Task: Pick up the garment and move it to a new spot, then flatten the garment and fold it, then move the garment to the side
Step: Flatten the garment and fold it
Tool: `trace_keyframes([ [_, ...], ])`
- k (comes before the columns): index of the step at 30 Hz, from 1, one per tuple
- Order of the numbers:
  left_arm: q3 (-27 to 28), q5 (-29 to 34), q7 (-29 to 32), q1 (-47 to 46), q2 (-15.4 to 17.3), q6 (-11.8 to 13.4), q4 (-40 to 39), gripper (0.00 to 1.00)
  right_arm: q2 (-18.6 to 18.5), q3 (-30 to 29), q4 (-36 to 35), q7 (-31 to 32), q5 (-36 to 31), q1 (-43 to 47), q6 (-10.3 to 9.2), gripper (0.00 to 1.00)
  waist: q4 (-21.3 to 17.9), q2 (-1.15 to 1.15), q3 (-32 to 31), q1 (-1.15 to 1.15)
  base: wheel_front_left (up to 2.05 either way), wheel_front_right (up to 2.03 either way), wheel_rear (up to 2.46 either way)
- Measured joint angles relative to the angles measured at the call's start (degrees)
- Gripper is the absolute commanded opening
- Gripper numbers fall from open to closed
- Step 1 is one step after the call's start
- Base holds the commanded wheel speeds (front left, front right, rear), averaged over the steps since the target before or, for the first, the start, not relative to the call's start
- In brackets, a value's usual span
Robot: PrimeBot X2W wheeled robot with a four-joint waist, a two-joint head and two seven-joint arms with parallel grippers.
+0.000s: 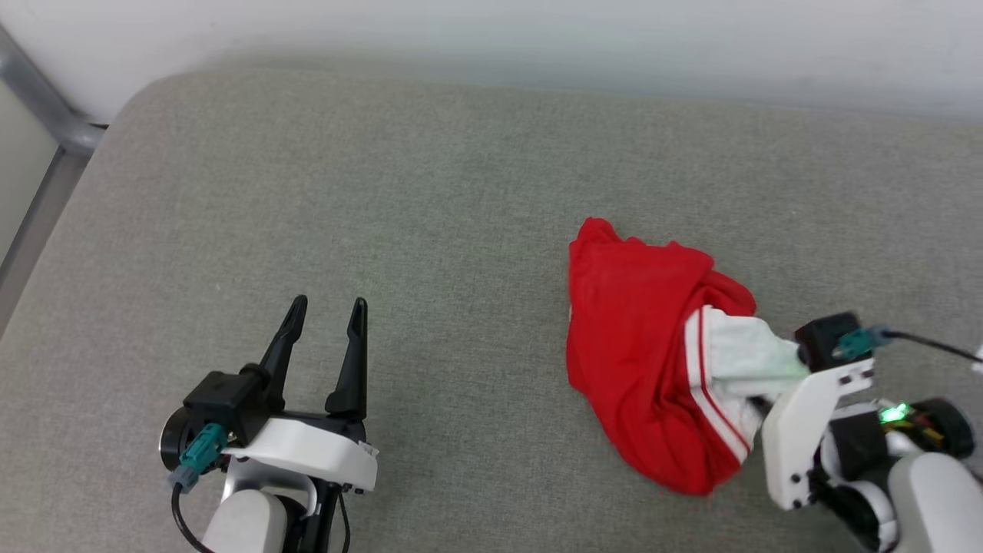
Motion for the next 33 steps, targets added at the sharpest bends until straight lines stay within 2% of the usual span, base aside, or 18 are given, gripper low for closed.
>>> trace_keyframes([
  [1, 0.20, 0.43, 0.00, 0.49, -0.02, -0.04, 0.32, 1.00, -0.09, -1.56, -2.46, -2.74, -1.27, -0.10, -0.01, 0.00, -0.60, 0.00, -0.75, 0.00, 0.00, 0.00, 0.00],
  [5, 0.71, 0.92, 0.00, 1.06, -0.14, -0.04, 0.54, 1.00, 1.05, -6.58, -8.36, -6.89, -5.11, 0.19, -0.01, 0.00, -1.94, 0.00, -2.27, 0.00, 0.00, 0.00, 0.00],
  [12, 1.12, 1.49, 0.00, 2.14, -0.20, -0.04, 0.47, 1.00, 5.81, -20.20, -14.18, -9.72, -10.21, 6.97, -0.02, 0.00, -3.92, 0.00, -4.35, 0.00, 0.00, 0.00, 0.00],
  [14, 1.22, 1.52, 0.00, 2.57, -0.19, -0.04, 0.51, 1.00, 6.90, -23.88, -13.74, -9.76, -10.37, 9.53, -0.02, 0.00, -4.28, 0.00, -4.73, 0.00, 0.00, 0.00, 0.00],
  [15, 1.30, 1.60, 0.00, 2.79, -0.15, -0.04, 0.52, 1.00, 7.84, -27.51, -9.82, -10.32, -9.64, 13.35, -0.02, 0.00, -4.57, 0.00, -5.17, -0.01, 0.00, 0.00, 0.00],
  [21, 1.51, 1.77, 0.00, 3.66, -0.04, -0.02, 0.70, 1.00, 8.15, -28.93, 1.29, -15.24, -4.82, 15.51, -0.02, 0.00, -4.71, 0.00, -5.78, -0.01, 0.00, 0.00, 0.00],
  [22, 1.53, 1.77, 0.00, 3.70, -0.01, 0.03, 0.78, 1.00, 8.17, -28.70, 2.77, -17.00, -4.21, 15.46, -0.02, 0.05, -4.70, 0.00, -5.88, -0.01, 0.00, 0.00, 0.00],
  [23, 1.57, 1.77, 0.00, 3.74, 0.01, 0.03, 0.85, 1.00, 8.17, -28.56, 3.78, -18.73, -3.71, 15.19, -0.02, 0.42, -4.69, 0.00, -6.02, -0.01, 0.00, 0.00, 0.00],
  [24, 1.56, 1.77, 0.00, 3.89, 0.02, 0.04, 0.93, 1.00, 8.16, -28.50, 4.66, -20.39, -3.59, 14.86, -0.02, 0.93, -4.68, 0.00, -6.21, -0.01, 0.00, 0.00, 0.00],
  [25, 1.56, 1.77, 0.00, 4.12, 0.05, 0.05, 1.08, 1.00, 8.18, -28.42, 5.28, -22.56, -3.80, 14.64, -0.02, 1.00, -4.68, 0.00, -6.44, -0.01, 0.00, 0.00, 0.00],
  [33, 1.32, 1.74, 0.00, 5.62, 0.12, 0.41, 1.58, 1.00, 8.18, -29.41, 5.43, -38.80, -3.91, 13.16, -0.03, 1.00, -4.35, 0.00, -8.45, -0.01, 0.00, 0.00, 0.00],
])
